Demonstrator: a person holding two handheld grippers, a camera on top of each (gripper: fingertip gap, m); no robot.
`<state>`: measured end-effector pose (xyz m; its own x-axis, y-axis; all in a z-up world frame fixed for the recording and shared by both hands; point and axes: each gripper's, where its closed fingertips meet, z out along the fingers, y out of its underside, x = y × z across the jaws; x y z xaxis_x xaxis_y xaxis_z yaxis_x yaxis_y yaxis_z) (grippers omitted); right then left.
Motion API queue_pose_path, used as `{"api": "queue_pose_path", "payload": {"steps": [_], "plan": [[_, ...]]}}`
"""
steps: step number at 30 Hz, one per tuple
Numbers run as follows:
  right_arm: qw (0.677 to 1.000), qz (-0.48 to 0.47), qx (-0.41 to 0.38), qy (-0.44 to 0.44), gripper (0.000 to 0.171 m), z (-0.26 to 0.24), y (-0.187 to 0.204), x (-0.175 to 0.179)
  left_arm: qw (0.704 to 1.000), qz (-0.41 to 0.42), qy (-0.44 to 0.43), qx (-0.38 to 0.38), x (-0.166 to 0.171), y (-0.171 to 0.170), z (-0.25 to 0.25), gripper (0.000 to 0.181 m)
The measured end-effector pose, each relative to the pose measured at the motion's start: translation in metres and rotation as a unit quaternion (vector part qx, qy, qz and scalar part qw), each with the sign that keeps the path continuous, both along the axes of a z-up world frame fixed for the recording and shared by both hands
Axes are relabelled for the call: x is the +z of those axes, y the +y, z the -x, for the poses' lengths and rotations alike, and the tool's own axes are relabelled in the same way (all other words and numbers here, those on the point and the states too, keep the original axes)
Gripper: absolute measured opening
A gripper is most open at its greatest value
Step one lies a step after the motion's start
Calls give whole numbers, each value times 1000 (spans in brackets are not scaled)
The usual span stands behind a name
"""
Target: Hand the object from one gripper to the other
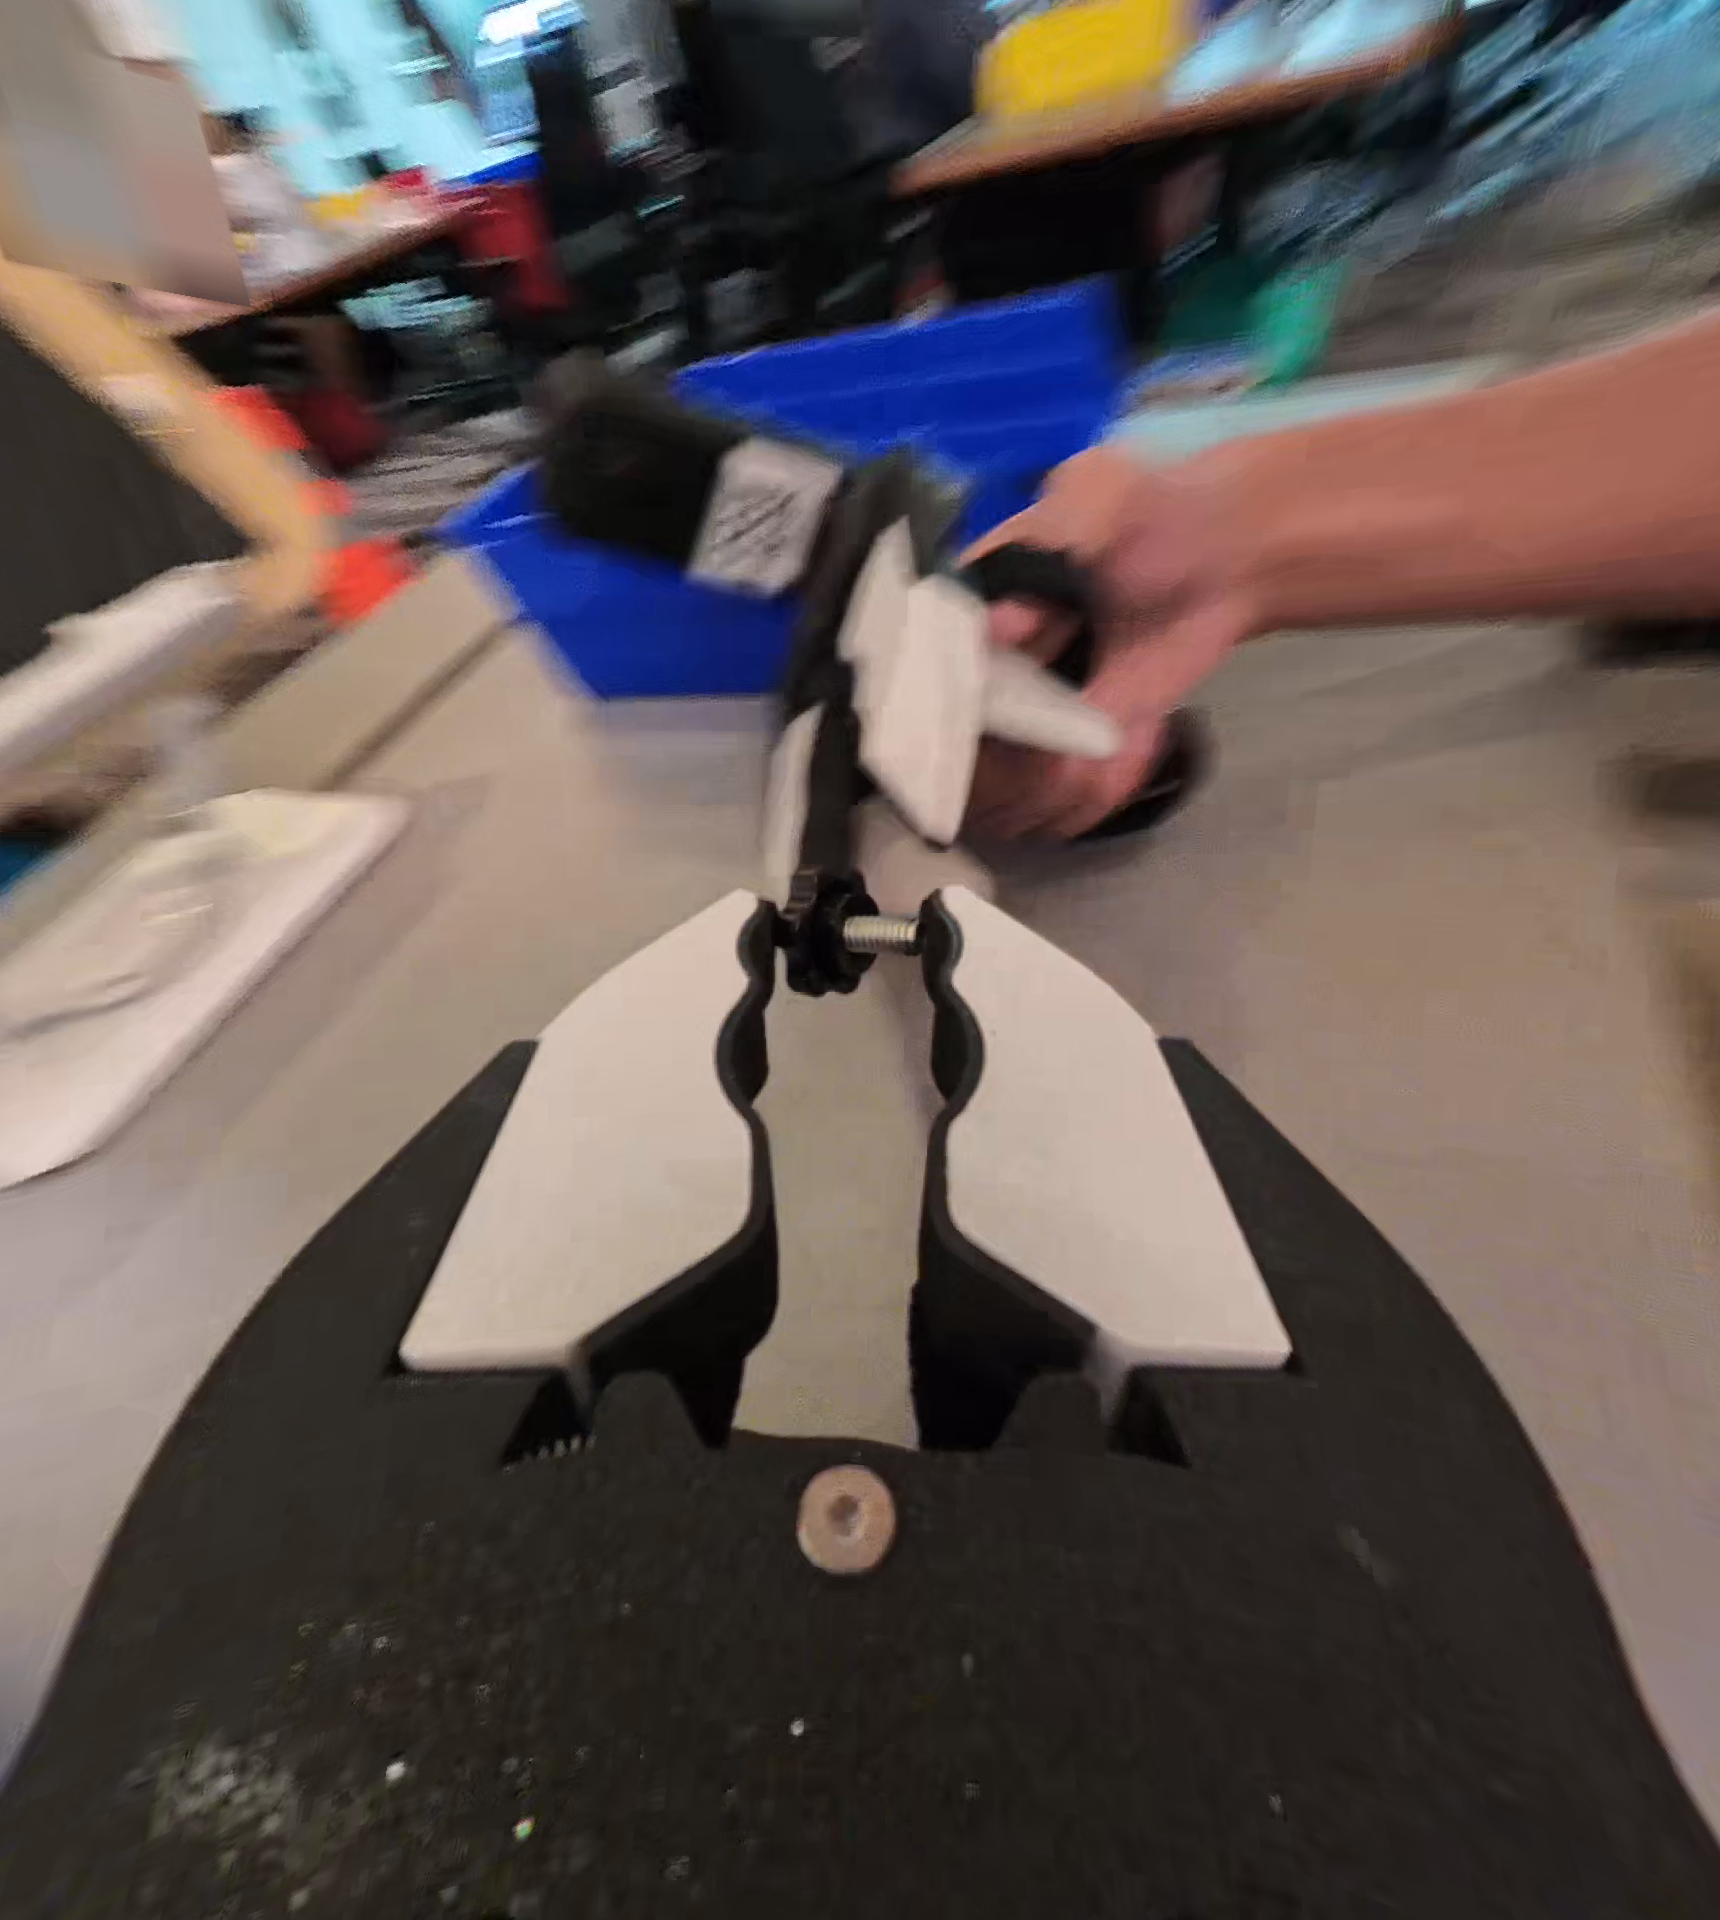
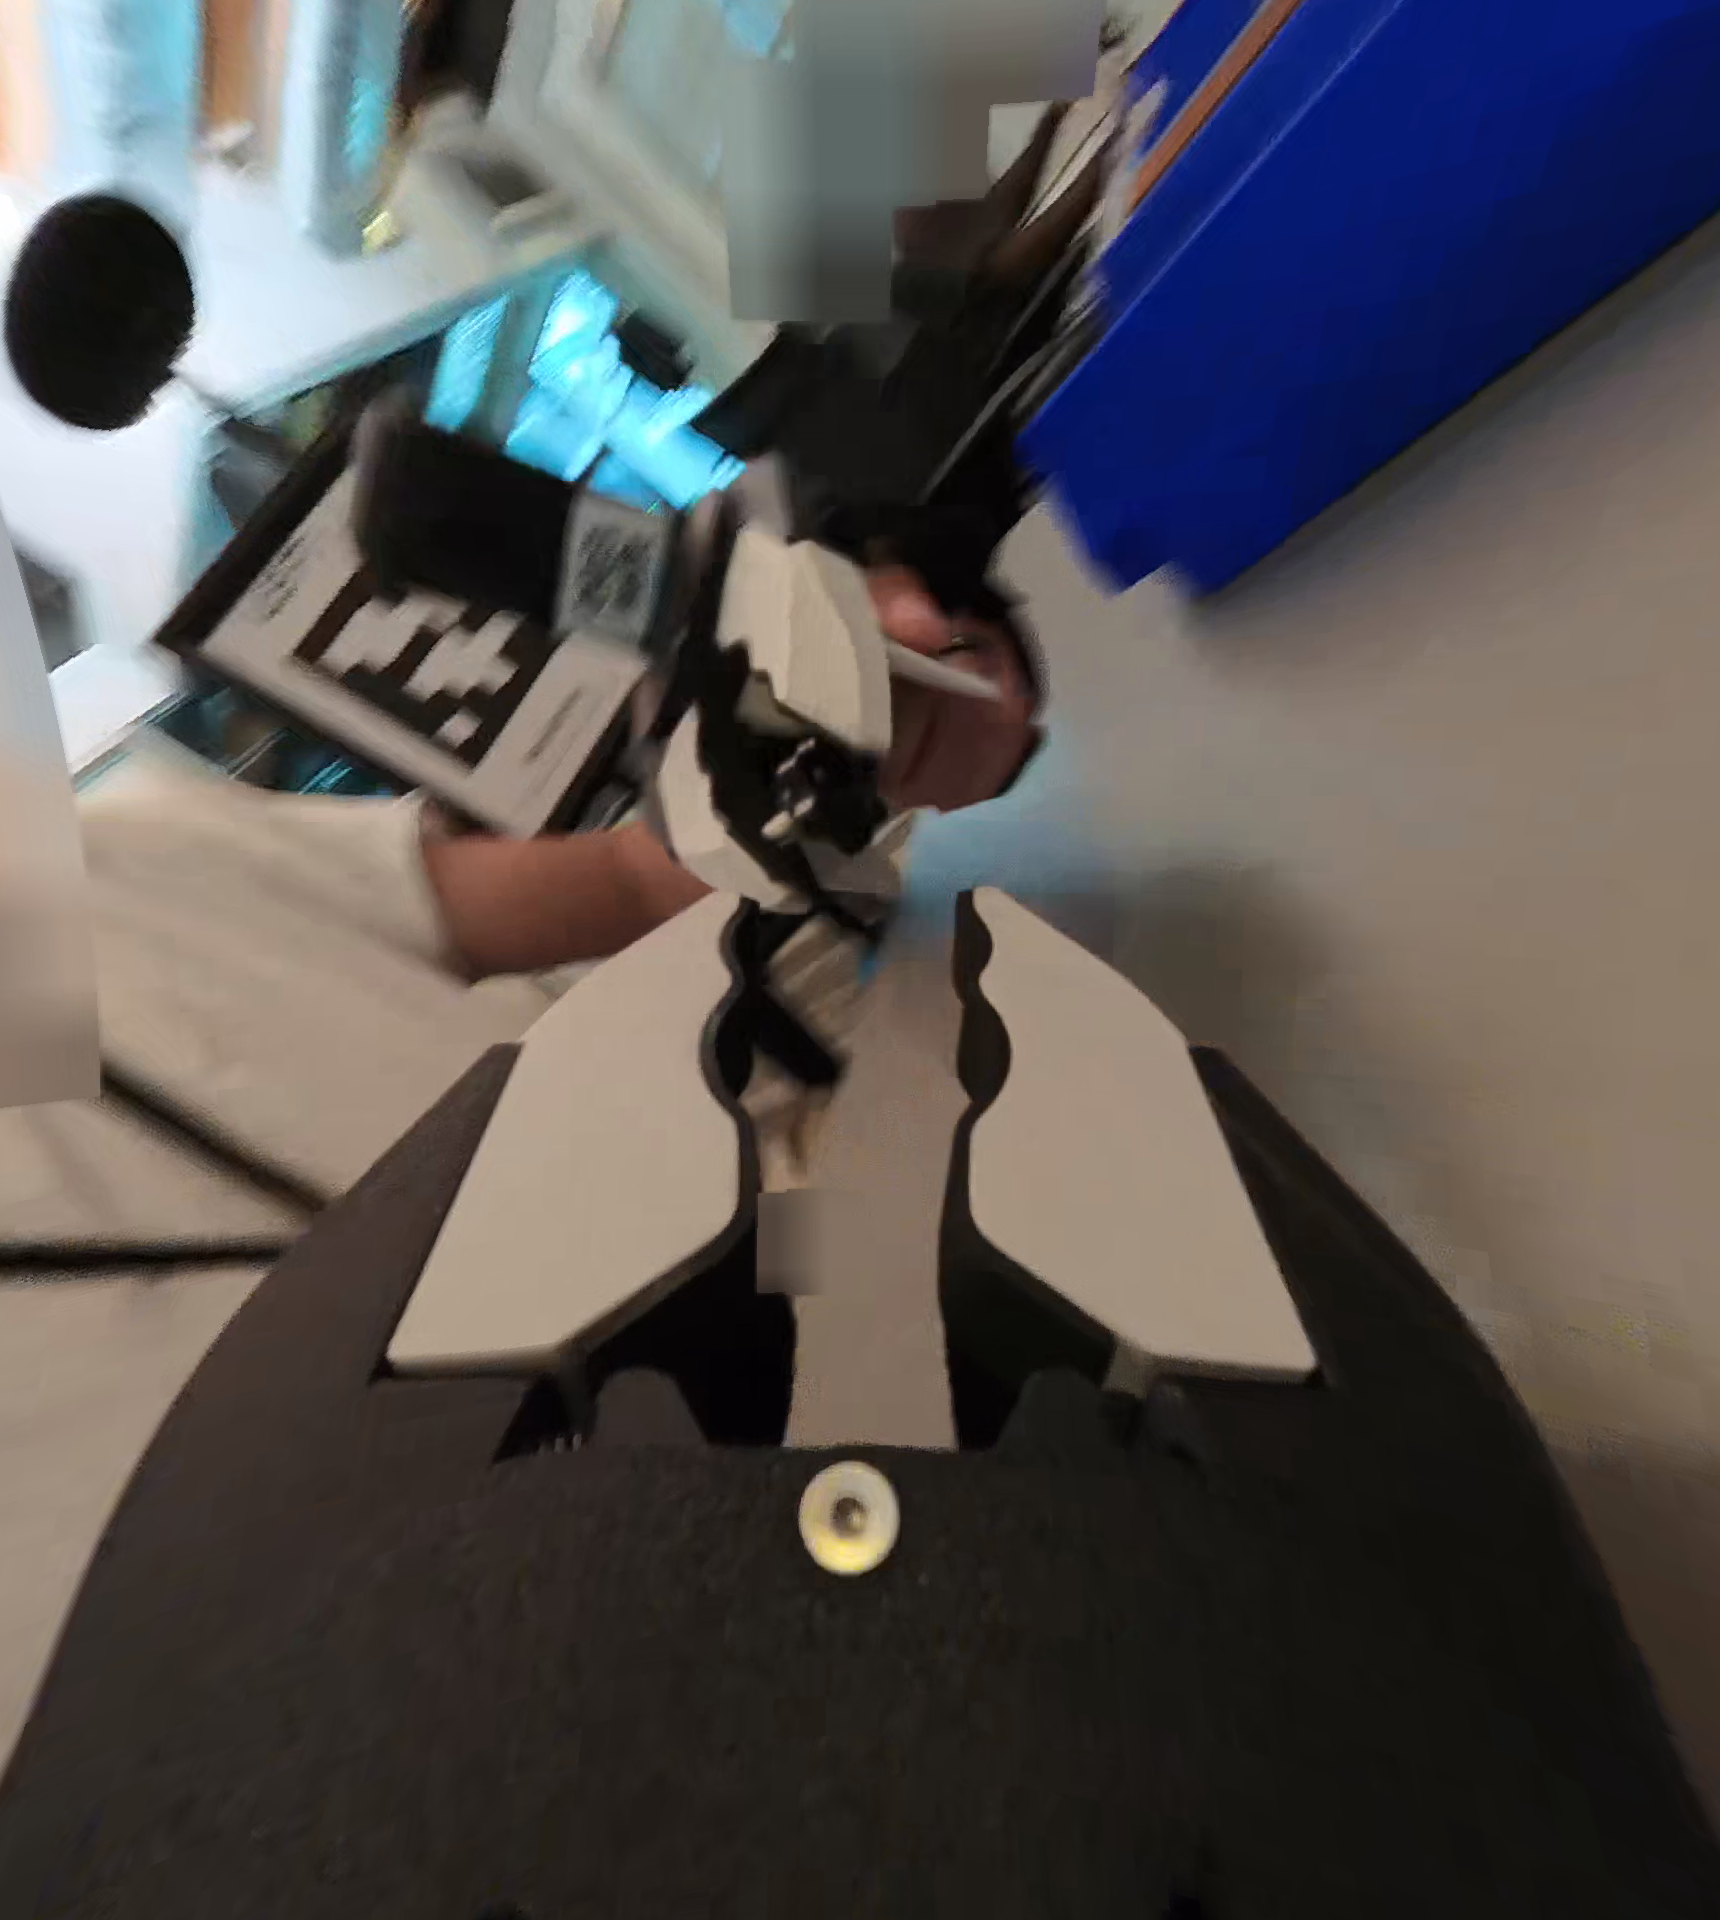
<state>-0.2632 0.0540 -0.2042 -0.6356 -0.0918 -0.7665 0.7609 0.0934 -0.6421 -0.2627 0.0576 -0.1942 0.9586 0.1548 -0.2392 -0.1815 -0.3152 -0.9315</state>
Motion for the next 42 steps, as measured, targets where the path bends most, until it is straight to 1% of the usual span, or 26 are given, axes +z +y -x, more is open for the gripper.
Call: {"api": "queue_pose_path", "payload": {"steps": [1,3,5,8,10,14,17,20,23,24,26,28,29,33,35,39,42], "plan": [[999,-9,-51,5,35,17,4,-3,996,25,60,61,-5,-7,20,27],[993,-5,-115,-17,34,37,8,-4,973,80,170,134,-11,-18,41,27],[989,14,-133,-56,36,42,4,-4,942,117,260,175,-12,-22,50,27],[990,35,-122,-62,31,34,-13,1,906,152,344,196,-11,-20,50,27],[991,23,-127,-35,29,31,-22,2,892,163,370,203,-10,-19,49,27],[988,-11,-151,20,21,33,-22,0,887,168,377,207,-9,-19,48,27],[984,-21,-169,51,24,37,-19,2,875,175,396,215,-7,-18,49,27],[976,-61,-177,110,30,37,-21,-3,867,191,409,211,-12,-16,47,27],[966,-106,-176,158,28,35,-25,-11,861,198,416,215,-13,-14,47,27],[963,-118,-176,168,28,35,-26,-14,861,200,414,215,-14,-13,47,27],[959,-126,-177,182,22,34,-28,-16,862,201,413,217,-14,-12,46,27],[956,-138,-175,193,19,34,-28,-17,861,203,413,217,-15,-12,46,27],[951,-151,-182,200,8,36,-25,-19,866,201,406,212,-17,-10,44,26],[954,-154,-157,204,7,32,-23,-20,890,180,367,201,-21,-8,39,27],[955,-151,-147,209,7,30,-21,-18,911,157,328,195,-20,-8,38,28],[958,-141,-136,208,7,27,-21,-19,951,114,232,172,-23,-9,38,37],[969,-124,-125,175,7,25,-23,-21,961,107,208,147,-30,-9,35,33]]}}
